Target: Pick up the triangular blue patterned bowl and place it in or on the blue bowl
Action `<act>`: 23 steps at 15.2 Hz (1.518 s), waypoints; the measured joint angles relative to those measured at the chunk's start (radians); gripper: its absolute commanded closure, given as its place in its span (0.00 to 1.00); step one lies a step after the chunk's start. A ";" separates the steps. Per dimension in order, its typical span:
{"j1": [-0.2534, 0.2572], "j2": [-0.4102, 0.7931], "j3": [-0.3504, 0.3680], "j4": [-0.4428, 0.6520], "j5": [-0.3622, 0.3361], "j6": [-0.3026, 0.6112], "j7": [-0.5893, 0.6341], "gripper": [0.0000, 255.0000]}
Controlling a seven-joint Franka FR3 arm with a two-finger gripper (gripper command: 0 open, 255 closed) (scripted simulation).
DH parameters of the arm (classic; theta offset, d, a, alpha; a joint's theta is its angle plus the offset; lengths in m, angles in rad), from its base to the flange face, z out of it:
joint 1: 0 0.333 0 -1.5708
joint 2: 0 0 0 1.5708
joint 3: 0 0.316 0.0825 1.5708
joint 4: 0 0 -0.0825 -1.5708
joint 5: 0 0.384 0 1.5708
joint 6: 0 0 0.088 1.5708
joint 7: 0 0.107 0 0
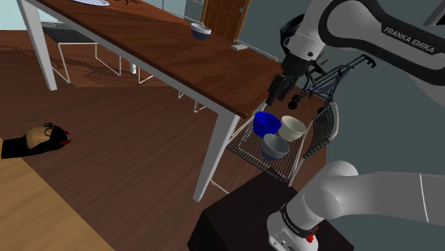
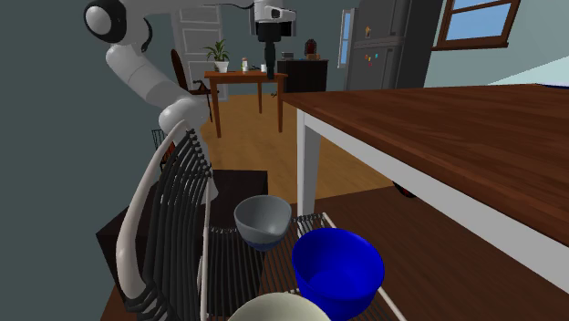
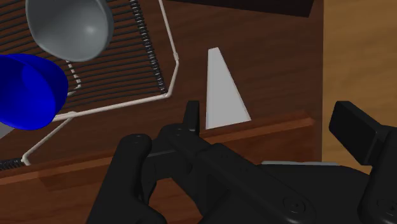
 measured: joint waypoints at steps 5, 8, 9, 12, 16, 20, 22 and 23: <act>-0.017 -0.027 -0.019 -0.103 -0.035 0.079 -0.024 0.00; -0.035 -0.044 -0.039 -0.197 -0.071 0.159 -0.046 0.00; -0.044 -0.050 -0.050 -0.235 -0.085 0.193 -0.056 0.00; -0.067 -0.057 -0.070 -0.318 -0.122 0.274 -0.074 0.00; -0.106 -0.050 -0.106 -0.429 -0.182 0.402 -0.099 0.00; -0.154 -0.005 -0.147 -0.518 -0.248 0.549 -0.121 0.00; -0.183 0.024 -0.168 -0.552 -0.284 0.620 -0.131 0.00; -0.200 0.048 -0.182 -0.575 -0.306 0.670 -0.137 0.00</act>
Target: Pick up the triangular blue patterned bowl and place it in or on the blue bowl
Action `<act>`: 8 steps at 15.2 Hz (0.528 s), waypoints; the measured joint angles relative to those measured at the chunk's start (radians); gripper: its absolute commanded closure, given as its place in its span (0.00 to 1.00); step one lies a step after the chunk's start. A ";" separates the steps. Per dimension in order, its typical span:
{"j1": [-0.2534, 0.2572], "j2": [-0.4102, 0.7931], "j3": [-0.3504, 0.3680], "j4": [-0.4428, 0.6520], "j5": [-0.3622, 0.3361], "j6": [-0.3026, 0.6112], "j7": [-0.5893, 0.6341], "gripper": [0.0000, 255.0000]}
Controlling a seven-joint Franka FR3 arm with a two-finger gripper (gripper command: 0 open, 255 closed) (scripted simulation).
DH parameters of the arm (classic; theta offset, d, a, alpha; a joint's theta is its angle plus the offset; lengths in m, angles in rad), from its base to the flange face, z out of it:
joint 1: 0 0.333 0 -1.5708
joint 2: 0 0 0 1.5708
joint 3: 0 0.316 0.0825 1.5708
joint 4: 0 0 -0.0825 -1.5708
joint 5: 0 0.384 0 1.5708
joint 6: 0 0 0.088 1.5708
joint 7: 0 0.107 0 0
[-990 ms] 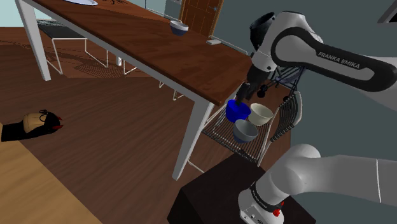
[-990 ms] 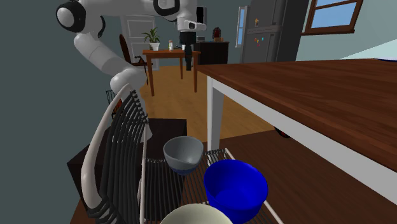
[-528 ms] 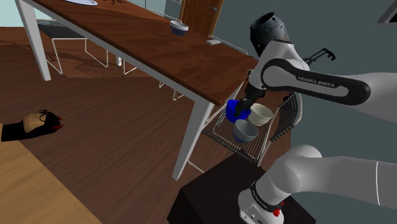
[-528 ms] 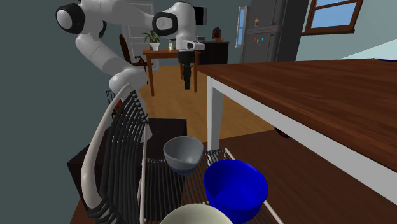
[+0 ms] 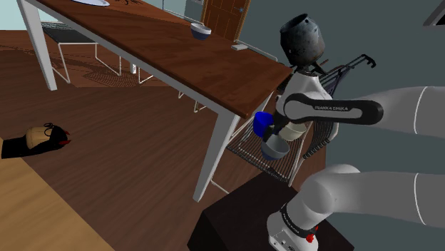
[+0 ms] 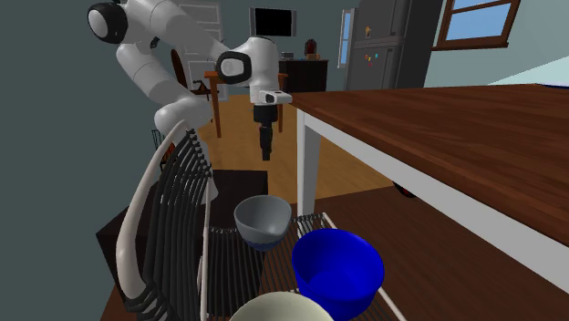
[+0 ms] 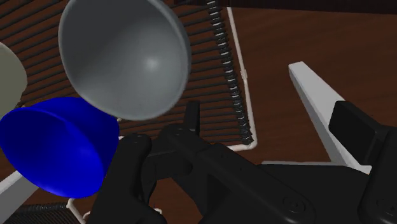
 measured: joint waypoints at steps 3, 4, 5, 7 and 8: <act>-0.047 0.080 -0.032 -0.033 -0.060 0.127 -0.009 0.00; -0.066 0.124 -0.046 -0.043 -0.084 0.184 -0.011 0.00; -0.084 0.154 -0.056 -0.047 -0.105 0.225 -0.013 0.00; -0.119 0.213 -0.069 -0.062 -0.149 0.307 -0.007 0.00; -0.137 0.248 -0.079 -0.062 -0.171 0.349 -0.008 0.00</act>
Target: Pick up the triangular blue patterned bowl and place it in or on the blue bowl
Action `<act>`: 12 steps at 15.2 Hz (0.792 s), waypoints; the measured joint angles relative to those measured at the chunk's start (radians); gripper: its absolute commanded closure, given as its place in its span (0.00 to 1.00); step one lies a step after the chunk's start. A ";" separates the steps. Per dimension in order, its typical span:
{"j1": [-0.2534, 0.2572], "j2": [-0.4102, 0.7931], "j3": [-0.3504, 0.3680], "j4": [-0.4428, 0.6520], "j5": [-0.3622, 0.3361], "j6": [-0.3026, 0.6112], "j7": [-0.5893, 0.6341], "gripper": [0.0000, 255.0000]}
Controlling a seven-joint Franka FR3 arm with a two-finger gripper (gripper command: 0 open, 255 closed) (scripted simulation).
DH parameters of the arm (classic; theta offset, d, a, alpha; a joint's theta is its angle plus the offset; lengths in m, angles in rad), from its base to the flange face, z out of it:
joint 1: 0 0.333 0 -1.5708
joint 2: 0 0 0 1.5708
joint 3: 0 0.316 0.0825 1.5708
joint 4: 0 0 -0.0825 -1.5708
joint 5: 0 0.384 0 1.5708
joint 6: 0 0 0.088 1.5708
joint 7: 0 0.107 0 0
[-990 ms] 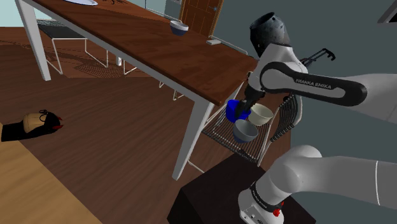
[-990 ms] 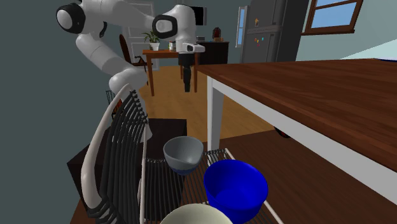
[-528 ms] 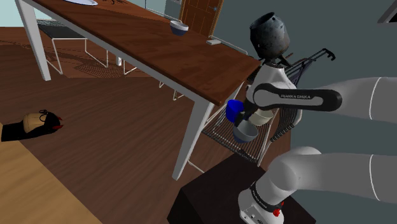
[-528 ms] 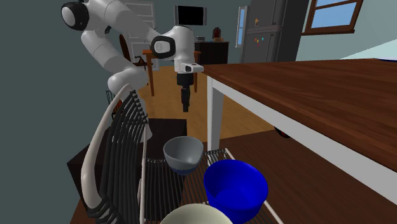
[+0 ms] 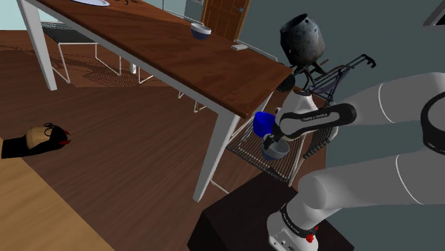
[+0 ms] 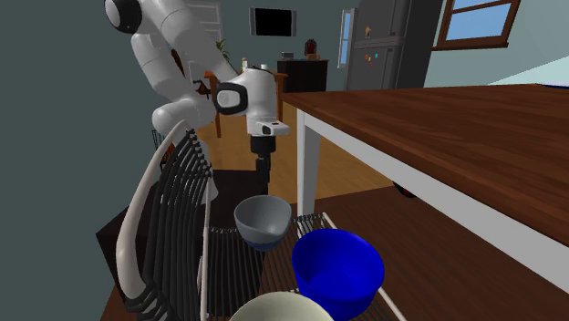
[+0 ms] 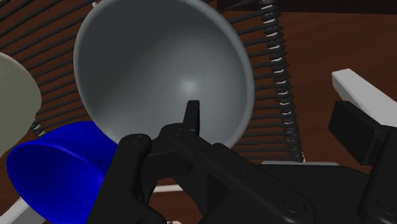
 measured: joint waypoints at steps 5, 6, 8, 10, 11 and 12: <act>-0.032 0.120 -0.011 -0.001 -0.050 0.128 0.021 0.00; -0.037 0.143 -0.014 0.003 -0.057 0.148 0.023 0.00; -0.046 0.180 -0.015 0.002 -0.073 0.187 0.034 0.00; -0.049 0.195 -0.013 0.001 -0.079 0.202 0.041 0.00; -0.049 0.198 -0.013 0.002 -0.081 0.205 0.042 0.00; -0.050 0.199 -0.013 0.001 -0.081 0.207 0.043 0.00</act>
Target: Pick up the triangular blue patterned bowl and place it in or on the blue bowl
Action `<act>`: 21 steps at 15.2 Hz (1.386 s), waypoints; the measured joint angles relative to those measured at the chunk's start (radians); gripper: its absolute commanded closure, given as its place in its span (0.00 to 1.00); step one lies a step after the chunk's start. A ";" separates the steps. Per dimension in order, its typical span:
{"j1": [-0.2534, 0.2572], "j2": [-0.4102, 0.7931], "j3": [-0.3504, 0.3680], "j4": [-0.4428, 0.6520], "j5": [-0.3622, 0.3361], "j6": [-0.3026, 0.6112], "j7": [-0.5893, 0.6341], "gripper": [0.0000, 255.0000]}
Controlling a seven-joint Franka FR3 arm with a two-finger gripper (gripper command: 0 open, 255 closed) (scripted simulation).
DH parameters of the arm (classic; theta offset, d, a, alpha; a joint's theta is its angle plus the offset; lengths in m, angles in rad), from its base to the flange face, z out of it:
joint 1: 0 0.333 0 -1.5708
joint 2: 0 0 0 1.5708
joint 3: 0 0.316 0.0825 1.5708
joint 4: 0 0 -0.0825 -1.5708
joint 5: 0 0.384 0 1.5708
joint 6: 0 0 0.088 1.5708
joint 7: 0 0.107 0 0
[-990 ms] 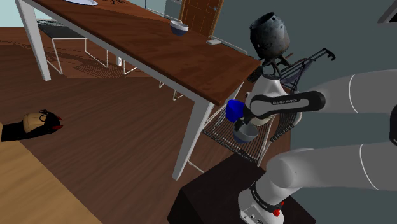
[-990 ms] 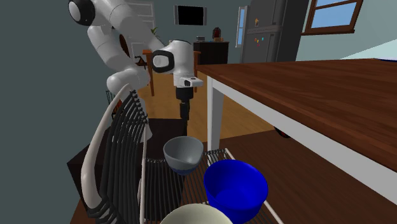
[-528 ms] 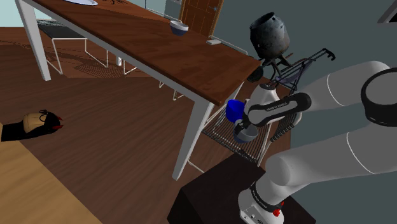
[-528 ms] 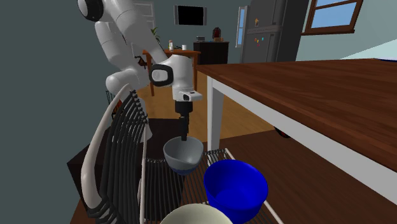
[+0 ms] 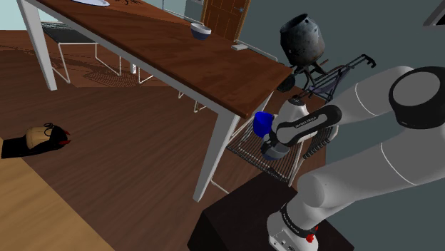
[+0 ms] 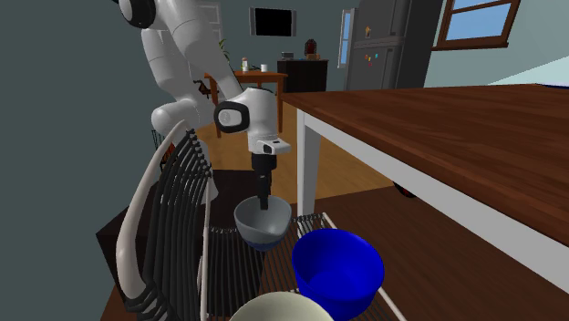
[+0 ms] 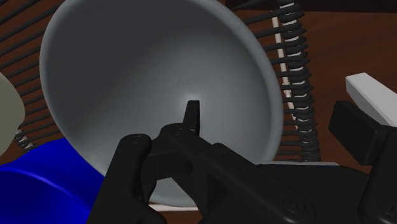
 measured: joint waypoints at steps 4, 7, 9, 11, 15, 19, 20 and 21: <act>0.000 0.002 0.000 0.000 -0.001 0.002 0.001 1.00; 0.000 0.001 0.000 0.000 -0.001 0.002 0.001 1.00; 0.000 0.001 0.000 0.000 -0.001 0.002 0.001 1.00; 0.000 0.001 0.000 0.000 -0.001 0.002 0.001 1.00; 0.006 -0.022 -0.001 0.002 0.012 -0.024 -0.010 1.00; 0.022 -0.094 -0.003 0.009 0.043 -0.103 -0.036 1.00; 0.025 -0.109 -0.004 0.012 0.049 -0.121 -0.043 1.00; 0.029 -0.126 -0.004 0.019 0.057 -0.143 -0.050 1.00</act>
